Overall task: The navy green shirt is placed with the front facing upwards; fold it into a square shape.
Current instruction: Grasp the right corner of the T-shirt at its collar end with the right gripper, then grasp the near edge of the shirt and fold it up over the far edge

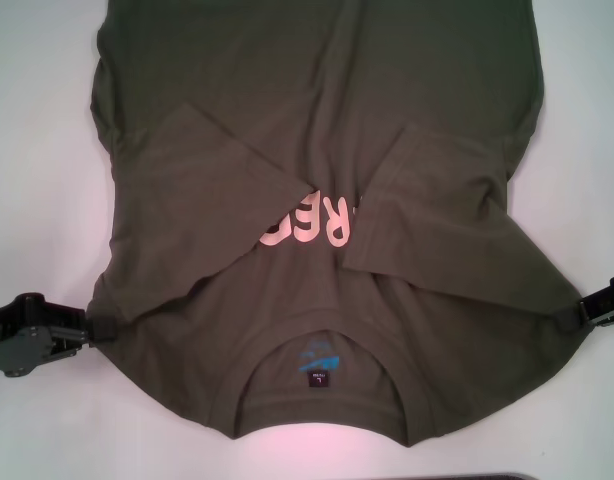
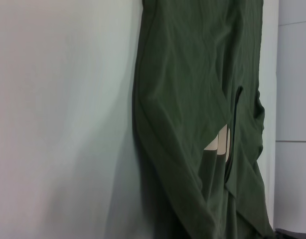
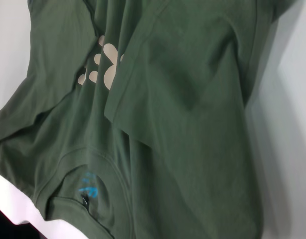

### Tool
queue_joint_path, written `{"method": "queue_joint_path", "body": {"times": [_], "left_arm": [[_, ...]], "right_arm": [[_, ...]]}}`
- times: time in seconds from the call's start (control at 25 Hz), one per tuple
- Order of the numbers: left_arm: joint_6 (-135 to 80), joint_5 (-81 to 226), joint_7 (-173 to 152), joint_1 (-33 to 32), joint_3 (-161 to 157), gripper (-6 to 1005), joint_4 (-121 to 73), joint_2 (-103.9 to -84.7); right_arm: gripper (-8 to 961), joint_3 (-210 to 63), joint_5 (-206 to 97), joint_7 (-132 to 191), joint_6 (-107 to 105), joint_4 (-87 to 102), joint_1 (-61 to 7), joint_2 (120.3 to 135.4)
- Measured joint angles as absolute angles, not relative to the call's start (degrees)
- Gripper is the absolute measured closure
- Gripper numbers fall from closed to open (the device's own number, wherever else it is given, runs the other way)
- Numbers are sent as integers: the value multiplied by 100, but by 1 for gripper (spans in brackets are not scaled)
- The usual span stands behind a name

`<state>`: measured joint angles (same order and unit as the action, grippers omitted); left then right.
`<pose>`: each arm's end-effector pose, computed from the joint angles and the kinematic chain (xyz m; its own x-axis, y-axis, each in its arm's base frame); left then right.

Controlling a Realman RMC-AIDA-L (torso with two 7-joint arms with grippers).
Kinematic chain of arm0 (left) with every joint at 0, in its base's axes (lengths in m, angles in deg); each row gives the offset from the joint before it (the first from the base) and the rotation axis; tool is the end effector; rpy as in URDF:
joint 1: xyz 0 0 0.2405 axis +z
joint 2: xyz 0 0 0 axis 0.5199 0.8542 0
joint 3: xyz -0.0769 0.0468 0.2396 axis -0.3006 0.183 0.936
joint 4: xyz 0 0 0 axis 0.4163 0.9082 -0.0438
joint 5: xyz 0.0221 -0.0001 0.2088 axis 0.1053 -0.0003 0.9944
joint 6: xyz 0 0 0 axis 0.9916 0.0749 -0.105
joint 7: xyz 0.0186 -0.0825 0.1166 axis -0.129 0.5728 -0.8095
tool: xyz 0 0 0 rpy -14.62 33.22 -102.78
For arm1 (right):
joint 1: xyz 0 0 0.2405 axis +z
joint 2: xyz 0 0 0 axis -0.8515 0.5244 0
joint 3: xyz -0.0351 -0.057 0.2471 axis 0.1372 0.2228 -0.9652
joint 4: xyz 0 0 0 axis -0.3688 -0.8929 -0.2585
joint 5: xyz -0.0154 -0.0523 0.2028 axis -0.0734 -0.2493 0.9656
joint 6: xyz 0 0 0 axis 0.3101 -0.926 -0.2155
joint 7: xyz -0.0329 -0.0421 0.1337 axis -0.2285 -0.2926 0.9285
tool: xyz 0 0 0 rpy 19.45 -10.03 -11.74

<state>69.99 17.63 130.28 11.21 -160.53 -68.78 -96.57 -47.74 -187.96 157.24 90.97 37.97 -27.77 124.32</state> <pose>-0.3392 0.2357 0.0306 -0.1660 0.9711 0.1713 0.9540 0.1142 0.2772 0.3433 0.2776 0.0480 0.1412 -0.9900 0.0077 -0.9900 -0.1411 0.0096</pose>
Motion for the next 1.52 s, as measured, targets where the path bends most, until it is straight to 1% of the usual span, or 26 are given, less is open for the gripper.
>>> {"method": "queue_joint_path", "body": {"times": [0.32, 0.52, 0.72, 1.0, 1.4, 1.52], "left_arm": [[7034, 1779, 13031, 1120, -16019, 964, -6868, -9644], [7262, 1820, 13028, 1151, -15938, 964, -6896, -9602], [7452, 1843, 13021, 1219, -15570, 965, -6911, -9562], [7566, 2178, 13020, 1240, -15518, 965, -6920, -9594], [7777, 2143, 13015, 1217, -15596, 964, -7111, -9596], [7911, 1817, 13024, 1095, -15603, 964, -7240, -9601]], "right_arm": [[847, -4765, -19038, 15740, 9147, 3799, -2743, 12410], [917, -4764, -19547, 15830, 9387, 4097, -2685, 12406], [917, -4764, -19800, 15902, 9668, 4453, -2679, 12389], [918, -4756, -20033, 15908, 9731, 4513, -2628, 12365], [917, -4800, -20031, 15906, 9773, 4537, -2528, 12379], [916, -4856, -19811, 15906, 9806, 4552, -2396, 12304]]}}
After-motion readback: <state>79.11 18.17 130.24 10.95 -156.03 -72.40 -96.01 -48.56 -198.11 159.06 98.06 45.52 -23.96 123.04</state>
